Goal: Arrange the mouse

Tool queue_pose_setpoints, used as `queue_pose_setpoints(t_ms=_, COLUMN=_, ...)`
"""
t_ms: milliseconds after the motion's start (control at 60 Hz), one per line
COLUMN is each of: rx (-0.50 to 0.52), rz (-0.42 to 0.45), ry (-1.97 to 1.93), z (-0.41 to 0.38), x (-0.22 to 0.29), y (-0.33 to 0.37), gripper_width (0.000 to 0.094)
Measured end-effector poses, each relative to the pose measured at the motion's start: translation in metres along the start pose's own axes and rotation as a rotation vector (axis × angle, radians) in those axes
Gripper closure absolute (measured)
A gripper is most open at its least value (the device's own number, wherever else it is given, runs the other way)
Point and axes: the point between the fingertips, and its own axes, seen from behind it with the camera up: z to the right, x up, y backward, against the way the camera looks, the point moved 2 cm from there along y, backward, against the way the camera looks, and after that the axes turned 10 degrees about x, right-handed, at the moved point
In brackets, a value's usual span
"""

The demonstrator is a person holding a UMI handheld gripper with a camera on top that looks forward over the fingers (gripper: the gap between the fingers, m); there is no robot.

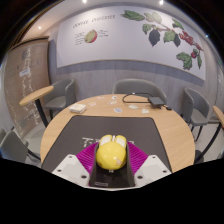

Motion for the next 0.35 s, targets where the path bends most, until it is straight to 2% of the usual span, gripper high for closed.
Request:
queue_pose_setpoints(t_ms=117, rx=0.046, rz=-0.065, ry=0.092, z=-0.003, x=-0.002, y=0.002, gripper_width=0.0361)
queue_pose_setpoints(t_ms=217, rx=0.133, rz=-0.113, ry=0.129, z=-0.013, x=-0.008, y=0.025, gripper_width=0.0078)
queue_pose_setpoints(t_ms=350, rx=0.243, rz=-0.142, ry=0.126, z=-0.015, x=-0.024, y=0.069, gripper_width=0.0075)
